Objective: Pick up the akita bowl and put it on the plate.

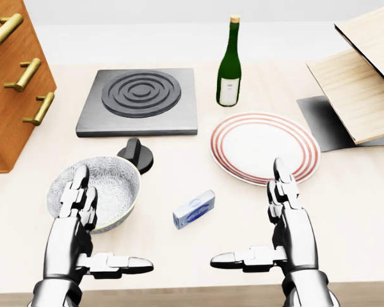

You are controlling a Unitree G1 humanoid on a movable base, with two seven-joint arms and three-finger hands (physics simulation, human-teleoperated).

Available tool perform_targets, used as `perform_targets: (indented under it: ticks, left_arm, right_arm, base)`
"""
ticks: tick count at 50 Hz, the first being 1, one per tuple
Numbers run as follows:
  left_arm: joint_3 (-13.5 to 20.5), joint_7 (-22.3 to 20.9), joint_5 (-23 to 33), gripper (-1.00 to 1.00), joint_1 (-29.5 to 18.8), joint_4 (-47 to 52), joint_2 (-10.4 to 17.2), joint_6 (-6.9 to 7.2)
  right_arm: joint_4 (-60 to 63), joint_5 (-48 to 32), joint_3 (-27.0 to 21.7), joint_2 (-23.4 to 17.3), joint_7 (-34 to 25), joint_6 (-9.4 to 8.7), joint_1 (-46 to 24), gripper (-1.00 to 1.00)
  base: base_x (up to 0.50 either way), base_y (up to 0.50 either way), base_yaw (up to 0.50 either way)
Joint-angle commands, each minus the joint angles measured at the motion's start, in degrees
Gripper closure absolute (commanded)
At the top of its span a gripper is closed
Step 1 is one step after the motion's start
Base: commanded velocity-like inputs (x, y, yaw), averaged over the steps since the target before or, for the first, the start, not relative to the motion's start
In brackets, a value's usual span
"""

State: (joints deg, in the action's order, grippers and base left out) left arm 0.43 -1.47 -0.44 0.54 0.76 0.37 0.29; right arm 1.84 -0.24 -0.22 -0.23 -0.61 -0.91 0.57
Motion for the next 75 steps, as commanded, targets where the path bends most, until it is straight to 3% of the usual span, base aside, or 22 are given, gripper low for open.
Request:
perform_targets:
  ticks: [1, 2, 4, 8, 11, 20, 22, 28, 29, 33, 36, 42, 47, 49, 54, 55, 56, 60, 64, 65, 67, 75]
  left_arm:
    - [0.6, -2.6, -0.5, -1.00, 0.5, 1.0, 0.5, 0.76]
    - [0.6, -2.6, -0.5, -1.00, 0.5, 1.0, 0.5, 0.75]
    - [0.8, -1.7, 0.8, -1.00, -0.8, -1.8, 0.6, -1.32]
    - [0.2, -2.5, 1.0, -1.00, -0.2, -1.6, 0.5, -0.83]
    - [0.1, -2.8, 1.0, -1.00, 0.4, -0.5, 0.4, -0.21]
    - [0.0, -3.1, 0.8, -1.00, 1.3, 1.7, 0.3, 0.46]
    - [0.9, -1.2, 1.0, -1.00, 0.9, 1.5, 0.2, -0.36]
    - [2.1, 0.0, -0.2, -1.00, 1.4, 3.7, 0.3, -0.35]
    - [2.6, 1.6, 0.3, -1.00, 1.5, 4.0, 0.2, -1.56]
    - [3.8, 3.5, -0.6, -1.00, 2.6, 6.4, 0.2, -3.00]
    - [4.7, 4.5, -1.4, -1.00, 3.3, 8.4, 0.3, -2.81]
    - [6.5, 5.6, -3.0, -1.00, 3.7, 10.8, 0.5, -1.97]
    - [12.7, 6.4, -6.2, -1.00, 4.6, 13.6, 1.9, -0.81]
    - [14.8, 6.2, -5.3, -1.00, 5.0, 14.6, 2.8, -1.24]
    - [19.8, 4.8, -8.3, -1.00, 4.1, 17.1, 4.1, 2.43]
    - [20.8, 5.1, -8.4, -1.00, 3.7, 17.0, 4.4, 2.55]
    - [22.3, 4.6, -9.8, -1.00, 3.3, 17.1, 5.1, 3.75]
    - [26.3, 4.7, -11.6, -1.00, 1.5, 13.4, 7.3, 2.42]
    - [29.9, 4.9, -14.4, -1.00, -0.6, 10.2, 10.7, 2.84]
    - [31.3, 5.1, -16.0, -1.00, -0.8, 10.8, 11.8, 4.27]
    - [33.5, 5.5, -17.8, -1.00, -0.5, 12.9, 13.1, 4.71]
    - [45.2, 6.1, -25.8, -1.00, -0.3, 18.7, 19.0, 4.71]
  right_arm:
    - [4.4, -0.1, -0.2, -0.2, -1.2, -2.68, 1.0, -1.00]
    - [4.5, -0.1, -0.2, -0.2, -1.2, -2.73, 1.0, -1.00]
    - [4.0, 0.2, -0.3, -0.2, -1.4, -2.63, 0.8, -1.00]
    - [2.7, 0.4, -0.3, -0.3, -1.8, -1.71, 0.4, -1.00]
    - [4.7, 0.1, 0.0, -0.2, -1.7, -2.60, 1.2, -1.00]
    - [5.1, -0.4, 0.4, -0.1, -1.8, -2.28, 1.4, -1.00]
    - [4.5, -0.3, 0.3, -0.2, -2.0, -1.81, 1.2, -1.00]
    - [5.0, -0.5, 0.4, -0.1, -2.1, -1.90, 1.5, -1.00]
    - [5.3, -0.5, 0.5, -0.1, -2.1, -2.02, 1.7, -1.00]
    - [5.1, -0.7, 0.5, -0.1, -2.0, -1.81, 1.7, -1.00]
    - [5.3, -2.1, 0.5, -0.3, -1.2, -2.58, 1.5, -1.00]
    - [5.1, -2.4, 0.8, -0.2, -1.7, -1.23, 1.5, -1.00]
    - [5.0, -2.0, 0.6, -0.2, -1.9, -0.60, 1.6, -1.00]
    - [4.7, -2.1, 0.5, -0.2, -1.9, -0.55, 1.4, -1.00]
    - [4.6, -2.3, 0.5, -0.2, -1.7, -0.53, 1.3, -1.00]
    - [4.5, -2.3, 0.5, -0.2, -1.7, -0.52, 1.2, -1.00]
    - [4.5, -2.5, 0.6, -0.2, -1.7, -0.52, 1.3, -1.00]
    - [4.7, -2.7, 0.7, -0.2, -1.6, -0.57, 1.4, -1.00]
    - [3.4, -2.6, 0.4, -0.2, -1.6, 0.00, 0.9, -1.00]
    - [3.8, -2.6, 0.5, -0.2, -1.6, -0.32, 0.9, -1.00]
    - [3.8, -2.6, 0.5, -0.2, -1.5, -0.44, 0.8, -1.00]
    - [4.0, -2.6, 0.5, -0.2, -1.5, -0.23, 1.0, -1.00]
  base:
    - [0.00, 0.00, 0.00]
    - [0.00, 0.00, 0.00]
    - [0.00, 0.00, 0.00]
    - [0.00, 0.00, 0.00]
    - [0.00, 0.00, 0.00]
    - [0.00, 0.00, 0.00]
    - [0.00, 0.00, 0.00]
    - [0.00, 0.00, 0.00]
    - [0.00, 0.00, 0.00]
    - [0.00, 0.00, 0.00]
    - [0.00, 0.00, 0.00]
    - [0.00, 0.00, 0.00]
    - [0.00, 0.00, 0.00]
    - [0.00, 0.00, 0.00]
    - [0.00, 0.00, 0.00]
    - [0.00, 0.00, 0.00]
    - [0.00, 0.00, 0.00]
    - [0.00, 0.00, 0.00]
    - [0.00, 0.00, 0.00]
    - [0.00, 0.00, 0.00]
    - [0.00, 0.00, 0.00]
    - [0.00, 0.00, 0.00]
